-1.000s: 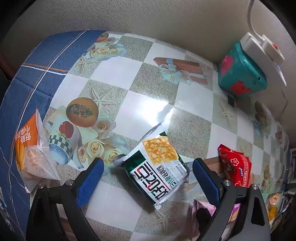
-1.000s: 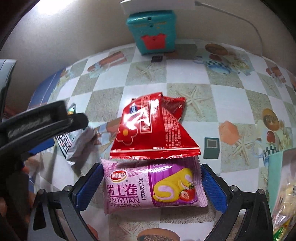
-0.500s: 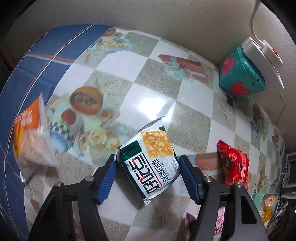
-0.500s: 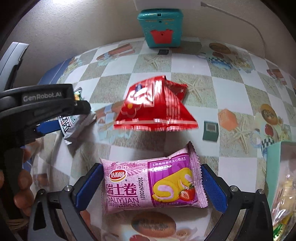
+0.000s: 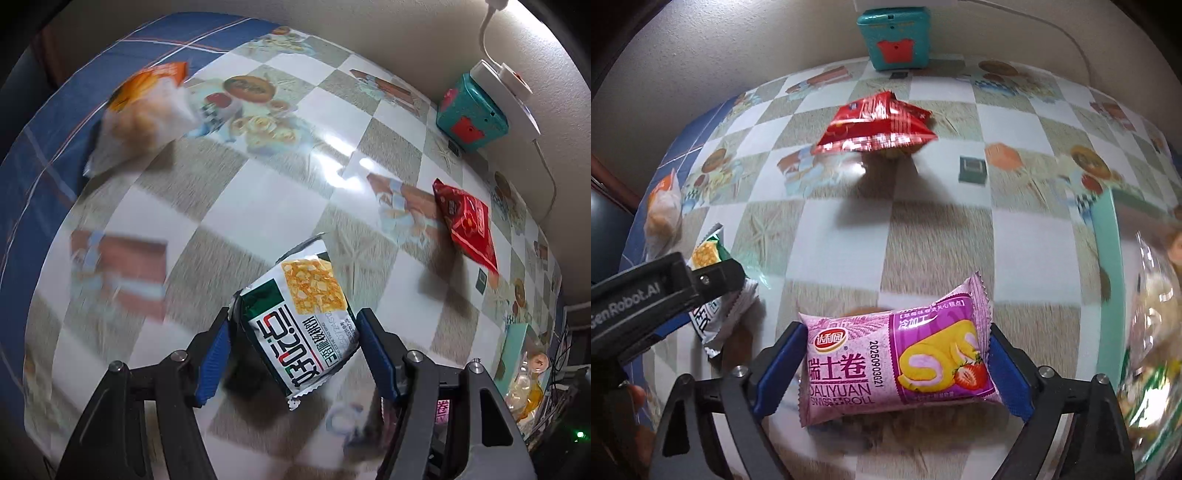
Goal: Organize snacks
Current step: 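Carry the cracker pack and Swiss roll pack into the tray and release both, then move both tools back toward the red bag and orange bag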
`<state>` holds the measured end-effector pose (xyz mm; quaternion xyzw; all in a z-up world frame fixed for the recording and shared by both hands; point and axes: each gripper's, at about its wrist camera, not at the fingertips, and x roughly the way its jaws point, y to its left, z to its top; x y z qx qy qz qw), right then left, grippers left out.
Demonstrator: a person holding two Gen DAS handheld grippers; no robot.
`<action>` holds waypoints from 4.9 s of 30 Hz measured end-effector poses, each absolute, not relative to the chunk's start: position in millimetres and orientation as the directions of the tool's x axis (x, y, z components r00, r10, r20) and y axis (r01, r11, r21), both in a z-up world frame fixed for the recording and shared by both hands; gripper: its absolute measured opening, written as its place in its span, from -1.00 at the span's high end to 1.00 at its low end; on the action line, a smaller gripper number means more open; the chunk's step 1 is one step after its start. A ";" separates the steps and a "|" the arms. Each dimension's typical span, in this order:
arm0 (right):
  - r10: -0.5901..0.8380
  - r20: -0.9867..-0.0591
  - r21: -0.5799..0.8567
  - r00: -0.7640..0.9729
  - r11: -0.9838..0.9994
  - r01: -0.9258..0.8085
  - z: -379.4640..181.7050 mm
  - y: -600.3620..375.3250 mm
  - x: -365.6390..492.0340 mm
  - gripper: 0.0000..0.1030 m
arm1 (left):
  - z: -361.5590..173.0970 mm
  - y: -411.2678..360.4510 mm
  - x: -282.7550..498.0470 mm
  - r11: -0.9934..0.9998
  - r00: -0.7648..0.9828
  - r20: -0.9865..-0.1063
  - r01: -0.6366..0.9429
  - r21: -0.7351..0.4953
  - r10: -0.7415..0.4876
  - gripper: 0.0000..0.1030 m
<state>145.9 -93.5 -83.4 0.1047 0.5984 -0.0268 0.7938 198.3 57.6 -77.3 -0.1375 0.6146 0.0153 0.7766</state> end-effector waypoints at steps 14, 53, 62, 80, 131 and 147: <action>0.161 -0.949 0.232 0.271 0.938 0.256 -66.2 -123.4 88.2 -0.65 | -25.0 36.1 147.4 0.945 0.351 -0.919 -0.199 -0.261 -0.180 -0.33; -0.105 -0.872 0.350 0.477 0.548 0.760 28.8 -407.7 -35.9 -0.67 | 37.5 -140.7 96.1 0.951 0.420 -0.861 0.231 -0.203 -0.286 -0.33; -0.128 -0.896 0.327 0.424 0.456 0.828 10.2 -449.1 -63.1 -0.68 | 27.4 -218.5 56.6 0.884 0.361 -0.873 0.444 -0.148 -0.327 -0.33; -0.050 -0.921 0.326 0.386 0.444 0.835 -21.9 -455.3 -55.9 -0.78 | -12.5 -279.8 37.2 0.824 0.273 -0.903 0.550 -0.136 -0.331 -0.48; -0.135 -0.867 0.230 0.479 0.746 0.626 45.5 -351.7 4.2 -1.00 | 9.6 -34.5 141.8 0.979 0.444 -0.887 -0.089 -0.185 -0.127 -0.78; 0.091 -0.885 0.244 0.456 0.926 0.287 19.4 -182.1 73.2 -1.00 | -2.6 114.5 149.1 0.916 0.436 -0.900 -0.366 -0.165 0.013 -0.79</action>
